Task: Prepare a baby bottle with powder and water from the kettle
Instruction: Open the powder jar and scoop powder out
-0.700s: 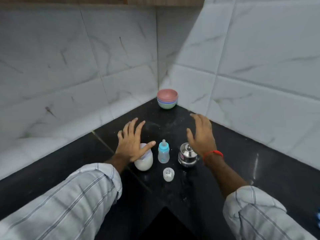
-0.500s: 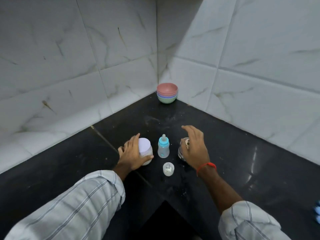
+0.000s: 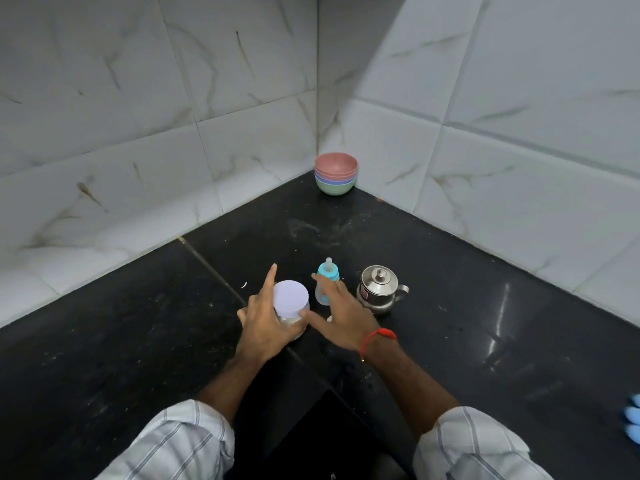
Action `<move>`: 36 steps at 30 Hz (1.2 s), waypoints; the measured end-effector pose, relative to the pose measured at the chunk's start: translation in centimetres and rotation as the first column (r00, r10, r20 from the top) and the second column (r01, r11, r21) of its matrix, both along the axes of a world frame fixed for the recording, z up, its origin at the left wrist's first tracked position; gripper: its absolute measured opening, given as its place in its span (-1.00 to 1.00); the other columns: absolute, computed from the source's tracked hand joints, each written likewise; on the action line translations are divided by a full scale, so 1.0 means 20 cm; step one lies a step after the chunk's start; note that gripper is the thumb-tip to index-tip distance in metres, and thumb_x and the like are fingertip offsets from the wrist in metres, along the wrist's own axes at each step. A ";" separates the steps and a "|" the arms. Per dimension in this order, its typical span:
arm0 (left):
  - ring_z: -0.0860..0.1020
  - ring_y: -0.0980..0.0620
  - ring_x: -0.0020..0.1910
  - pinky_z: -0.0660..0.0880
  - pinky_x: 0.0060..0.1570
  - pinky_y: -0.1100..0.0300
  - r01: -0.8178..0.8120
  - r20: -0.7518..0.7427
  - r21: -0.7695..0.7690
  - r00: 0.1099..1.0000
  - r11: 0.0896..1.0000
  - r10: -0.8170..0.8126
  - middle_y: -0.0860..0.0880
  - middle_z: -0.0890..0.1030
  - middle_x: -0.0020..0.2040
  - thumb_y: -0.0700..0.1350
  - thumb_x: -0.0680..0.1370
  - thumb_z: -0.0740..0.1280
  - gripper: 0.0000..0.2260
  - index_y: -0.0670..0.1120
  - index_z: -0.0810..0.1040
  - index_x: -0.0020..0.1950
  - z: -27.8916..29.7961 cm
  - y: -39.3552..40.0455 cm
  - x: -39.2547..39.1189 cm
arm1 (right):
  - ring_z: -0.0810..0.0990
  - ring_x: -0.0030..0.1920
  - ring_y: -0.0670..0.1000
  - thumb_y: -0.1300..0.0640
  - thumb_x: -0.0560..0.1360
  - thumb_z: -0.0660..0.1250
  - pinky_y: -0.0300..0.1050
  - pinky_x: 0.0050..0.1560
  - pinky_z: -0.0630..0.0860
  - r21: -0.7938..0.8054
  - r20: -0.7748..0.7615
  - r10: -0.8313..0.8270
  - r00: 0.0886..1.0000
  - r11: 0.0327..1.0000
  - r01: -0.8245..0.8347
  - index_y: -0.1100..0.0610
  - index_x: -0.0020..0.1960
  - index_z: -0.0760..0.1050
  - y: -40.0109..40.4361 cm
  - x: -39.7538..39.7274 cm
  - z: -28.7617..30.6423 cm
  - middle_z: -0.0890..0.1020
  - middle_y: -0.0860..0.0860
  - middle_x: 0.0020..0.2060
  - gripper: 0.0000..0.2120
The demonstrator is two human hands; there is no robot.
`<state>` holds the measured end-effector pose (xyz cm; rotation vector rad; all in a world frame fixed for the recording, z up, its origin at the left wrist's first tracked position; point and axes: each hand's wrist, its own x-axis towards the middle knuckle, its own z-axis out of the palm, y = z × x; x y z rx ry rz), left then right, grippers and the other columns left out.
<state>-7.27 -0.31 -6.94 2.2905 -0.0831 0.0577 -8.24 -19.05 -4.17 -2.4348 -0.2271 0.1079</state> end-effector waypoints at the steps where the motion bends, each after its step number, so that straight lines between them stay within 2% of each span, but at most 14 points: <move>1: 0.37 -0.04 0.41 0.13 0.43 -0.10 0.033 0.015 0.015 0.999 0.999 -0.033 0.03 0.43 0.40 0.19 0.36 0.55 0.06 0.25 -0.12 0.63 0.01 0.00 -0.02 | 0.34 0.54 0.02 -0.34 0.53 0.29 0.22 0.41 0.45 -0.014 -0.023 0.021 1.000 1.000 -0.021 -0.18 0.61 0.05 0.03 0.00 0.00 0.22 -0.07 0.60 -0.23; 4: 0.38 0.01 0.34 0.17 0.38 -0.03 0.113 0.065 0.055 0.991 0.992 -0.117 0.09 0.43 0.40 0.26 0.34 0.48 0.08 0.24 -0.20 0.63 0.03 0.00 -0.08 | 0.32 0.54 0.09 -0.41 0.52 0.26 0.22 0.39 0.45 -0.063 -0.053 0.068 0.996 0.995 -0.071 -0.16 0.62 0.02 0.08 0.00 0.01 0.21 -0.02 0.58 -0.19; 7: 0.33 0.09 0.30 0.17 0.34 0.03 0.140 0.090 0.066 0.985 0.988 -0.146 0.15 0.42 0.38 0.31 0.32 0.45 0.10 0.26 -0.24 0.62 0.05 0.02 -0.11 | 0.45 0.39 0.06 -0.42 0.49 0.29 0.08 0.18 0.52 -0.122 0.050 0.086 0.995 0.989 -0.079 -0.13 0.56 0.14 0.11 -0.03 0.03 0.36 -0.04 0.44 -0.23; 9: 0.25 0.18 0.23 0.22 0.35 -0.01 0.176 0.092 0.072 0.979 0.982 -0.182 0.36 0.33 0.31 0.21 0.33 0.53 0.13 0.28 -0.25 0.60 0.08 0.02 -0.13 | 0.52 0.25 0.01 -0.42 0.45 0.33 0.01 0.04 0.51 -0.122 0.151 0.076 0.986 0.991 -0.058 -0.09 0.44 0.27 0.10 -0.03 0.03 0.43 -0.10 0.31 -0.30; 12: 0.29 0.23 0.27 0.24 0.40 0.01 0.193 0.081 -0.030 0.978 0.981 -0.190 0.59 0.23 0.29 0.07 0.33 0.59 0.12 0.30 -0.18 0.60 0.08 0.01 -0.17 | 0.54 0.12 -0.01 -0.42 0.40 0.31 0.01 0.04 0.57 0.011 0.201 0.034 0.979 0.999 -0.037 -0.02 0.34 0.38 0.09 -0.04 0.03 0.48 -0.10 0.19 -0.32; 14: 0.44 0.23 0.34 0.41 0.40 0.03 0.186 0.044 -0.175 0.983 0.967 -0.181 0.43 0.37 0.37 0.07 0.29 0.64 0.12 0.31 -0.06 0.62 0.07 0.00 -0.18 | 0.54 0.11 -0.02 -0.39 0.39 0.31 0.02 0.10 0.57 0.141 0.213 -0.033 0.976 0.990 0.002 0.02 0.29 0.42 0.08 -0.05 0.02 0.51 -0.09 0.15 -0.36; 16: 0.53 0.13 0.33 0.54 0.33 -0.03 0.173 0.001 -0.218 0.984 0.960 -0.177 0.23 0.49 0.36 0.10 0.25 0.66 0.13 0.33 0.00 0.60 0.08 -0.01 -0.20 | 0.55 0.12 -0.01 -0.36 0.43 0.32 0.04 0.14 0.55 0.190 0.176 -0.073 0.982 0.981 0.039 0.02 0.26 0.44 0.07 -0.06 0.01 0.53 -0.09 0.15 -0.42; 20: 0.59 0.11 0.25 0.60 0.20 -0.04 0.223 0.003 -0.068 0.975 0.973 -0.223 0.25 0.53 0.33 0.21 0.23 0.59 0.17 0.39 -0.15 0.60 0.14 -0.05 -0.23 | 0.59 0.21 0.09 -0.48 0.45 0.14 0.14 0.21 0.54 -0.008 -0.056 -0.096 0.994 0.995 0.096 -0.07 0.30 0.40 0.06 -0.08 0.07 0.53 -0.08 0.28 -0.38; 22: 0.63 0.15 0.16 0.63 0.13 -0.03 0.240 0.007 -0.035 0.971 0.970 -0.240 0.29 0.56 0.23 0.19 0.23 0.59 0.20 0.38 -0.21 0.59 0.16 -0.06 -0.24 | 0.63 0.15 0.11 -0.54 0.40 0.03 0.15 0.15 0.56 -0.125 0.040 -0.171 0.984 0.977 0.175 -0.05 0.26 0.45 0.08 -0.10 0.09 0.57 -0.08 0.25 -0.28; 25: 0.64 0.16 0.11 0.63 0.13 -0.03 0.268 0.012 -0.040 0.963 0.963 -0.268 0.29 0.59 0.18 0.18 0.20 0.57 0.20 0.38 -0.18 0.60 0.19 -0.08 -0.25 | 0.67 -0.05 0.07 -0.47 0.45 0.07 0.06 -0.06 0.61 -0.103 0.333 -0.198 0.922 0.964 0.244 0.04 0.10 0.56 0.10 -0.13 0.07 0.65 -0.07 0.05 -0.35; 28: 0.61 0.18 0.22 0.59 0.22 -0.02 0.305 0.023 -0.016 0.952 0.952 -0.305 0.27 0.58 0.29 0.20 0.20 0.55 0.16 0.37 -0.13 0.61 0.21 -0.09 -0.25 | 0.65 -0.21 0.02 -0.34 0.51 0.20 -0.10 -0.23 0.56 -0.017 0.513 -0.144 0.846 0.984 0.178 0.10 -0.01 0.60 0.04 -0.14 0.03 0.67 -0.04 -0.12 -0.48; 31: 0.58 0.19 0.30 0.56 0.30 0.00 0.396 -0.012 -0.125 0.916 0.910 -0.400 0.26 0.56 0.36 0.10 0.26 0.63 0.16 0.31 -0.09 0.63 0.21 -0.08 -0.25 | 0.66 -0.16 0.00 -0.25 0.52 0.27 -0.09 -0.18 0.59 0.004 0.578 -0.040 0.815 0.999 0.045 0.11 0.08 0.63 -0.01 -0.16 0.04 0.69 -0.02 -0.07 -0.55; 33: 0.57 0.18 0.34 0.54 0.35 0.00 0.443 -0.035 -0.212 0.887 0.871 -0.460 0.29 0.54 0.38 -0.03 0.32 0.67 0.14 0.21 -0.04 0.66 0.18 -0.07 -0.25 | 0.65 -0.13 0.02 -0.21 0.52 0.28 0.00 -0.15 0.61 -0.055 0.575 0.126 0.808 0.992 -0.116 0.13 0.14 0.61 -0.05 -0.18 0.07 0.68 -0.02 -0.03 -0.56; 36: 0.52 0.18 0.40 0.50 0.40 -0.01 0.397 -0.031 -0.277 0.907 0.875 -0.421 0.29 0.49 0.44 -0.08 0.33 0.68 0.12 0.18 -0.01 0.66 0.15 -0.07 -0.29 | 0.64 0.00 0.02 -0.22 0.51 0.28 0.05 -0.03 0.62 -0.105 0.438 0.277 0.855 0.960 -0.258 0.08 0.24 0.55 -0.10 -0.15 0.13 0.64 -0.03 0.08 -0.54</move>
